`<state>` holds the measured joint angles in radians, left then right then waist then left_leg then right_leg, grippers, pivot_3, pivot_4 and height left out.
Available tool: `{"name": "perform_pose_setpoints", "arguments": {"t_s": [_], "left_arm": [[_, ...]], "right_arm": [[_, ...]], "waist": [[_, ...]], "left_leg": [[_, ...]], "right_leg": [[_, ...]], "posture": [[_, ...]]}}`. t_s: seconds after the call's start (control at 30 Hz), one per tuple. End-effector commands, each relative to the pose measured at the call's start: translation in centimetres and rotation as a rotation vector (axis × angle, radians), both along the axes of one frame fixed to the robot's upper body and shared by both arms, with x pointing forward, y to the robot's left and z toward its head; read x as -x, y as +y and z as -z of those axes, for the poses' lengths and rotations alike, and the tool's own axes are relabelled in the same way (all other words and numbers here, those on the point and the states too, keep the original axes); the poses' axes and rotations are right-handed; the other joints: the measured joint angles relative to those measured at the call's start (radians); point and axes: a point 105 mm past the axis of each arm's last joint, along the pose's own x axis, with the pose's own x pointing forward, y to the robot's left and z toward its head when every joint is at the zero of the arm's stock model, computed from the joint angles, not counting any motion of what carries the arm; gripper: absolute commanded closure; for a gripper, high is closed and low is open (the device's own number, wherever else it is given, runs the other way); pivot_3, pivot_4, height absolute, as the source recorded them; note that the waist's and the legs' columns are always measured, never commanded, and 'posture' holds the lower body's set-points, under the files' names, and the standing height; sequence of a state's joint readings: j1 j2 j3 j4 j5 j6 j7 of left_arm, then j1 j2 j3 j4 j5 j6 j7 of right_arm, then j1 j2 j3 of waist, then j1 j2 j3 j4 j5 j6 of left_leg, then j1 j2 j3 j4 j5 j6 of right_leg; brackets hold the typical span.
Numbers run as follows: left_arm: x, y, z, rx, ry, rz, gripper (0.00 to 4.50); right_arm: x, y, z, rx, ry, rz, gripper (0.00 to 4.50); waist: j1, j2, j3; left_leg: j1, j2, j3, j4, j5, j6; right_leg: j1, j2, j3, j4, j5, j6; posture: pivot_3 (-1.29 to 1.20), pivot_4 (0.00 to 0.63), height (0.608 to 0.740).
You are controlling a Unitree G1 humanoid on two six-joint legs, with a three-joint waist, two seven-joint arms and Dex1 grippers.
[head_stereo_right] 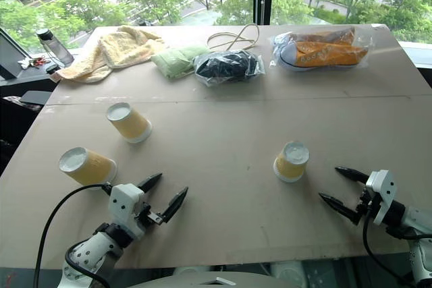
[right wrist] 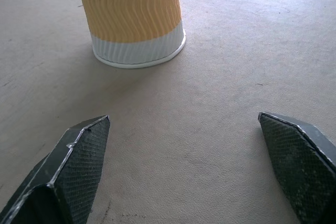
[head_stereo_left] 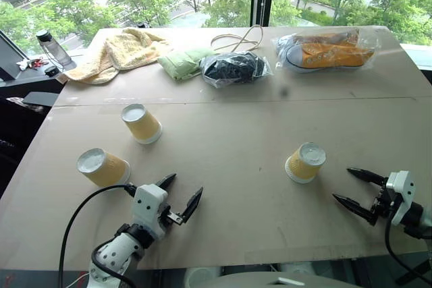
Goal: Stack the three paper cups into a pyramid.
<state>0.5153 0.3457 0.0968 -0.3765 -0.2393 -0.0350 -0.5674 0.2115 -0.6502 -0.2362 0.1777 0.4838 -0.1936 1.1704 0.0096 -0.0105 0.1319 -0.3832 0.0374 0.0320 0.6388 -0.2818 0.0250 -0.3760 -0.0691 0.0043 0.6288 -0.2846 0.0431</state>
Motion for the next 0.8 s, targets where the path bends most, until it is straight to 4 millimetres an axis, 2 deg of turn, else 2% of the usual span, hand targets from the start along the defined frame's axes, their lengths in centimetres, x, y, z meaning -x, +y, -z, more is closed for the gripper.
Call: {"name": "perform_pose_setpoints", "arguments": {"t_s": [0.03, 0.13, 0.6, 0.8], "left_arm": [[0.7, -0.2, 0.1, -0.001, -0.004, 0.027, 0.0], [1.1, -0.4, 0.5, 0.017, 0.008, 0.052, 0.0], [1.3, 0.2, 0.2, 0.023, -0.011, 0.065, 0.0], [1.1, -0.4, -1.1, 0.009, -0.058, 0.151, 0.0]], "right_arm": [[0.2, 0.0, -0.6, -0.017, -0.016, -0.008, 0.04], [-0.1, 0.9, -1.1, -0.039, -0.04, -0.022, 0.04], [-0.4, 1.9, -2.3, -0.076, -0.075, -0.042, 0.04], [-1.0, 4.3, -4.2, -0.122, -0.129, -0.089, 0.04]], "waist": [[0.001, 0.0, 0.0], [0.001, 0.001, 0.0], [0.002, 0.002, 0.002], [0.002, 0.001, 0.002]], "left_leg": [[0.0, 0.0, 0.0, 0.0, 0.0, 0.0], [0.0, 0.0, 0.0, 0.003, 0.0, 0.0], [0.002, 0.001, 0.003, 0.013, 0.0, 0.0], [0.003, 0.002, 0.003, 0.013, 0.0, 0.0]], "right_leg": [[0.0, 0.0, 0.0, 0.0, 0.0, 0.0], [0.0, 0.003, 0.0, 0.002, 0.001, 0.003], [0.0, 0.009, 0.006, 0.013, -0.001, -0.001], [-0.001, 0.011, 0.007, 0.013, 0.001, 0.003]], "posture": [[0.0, 0.15, 0.74], [0.0, 0.15, 0.74], [0.0, 0.15, 0.74], [0.0, 0.15, 0.74]]}}
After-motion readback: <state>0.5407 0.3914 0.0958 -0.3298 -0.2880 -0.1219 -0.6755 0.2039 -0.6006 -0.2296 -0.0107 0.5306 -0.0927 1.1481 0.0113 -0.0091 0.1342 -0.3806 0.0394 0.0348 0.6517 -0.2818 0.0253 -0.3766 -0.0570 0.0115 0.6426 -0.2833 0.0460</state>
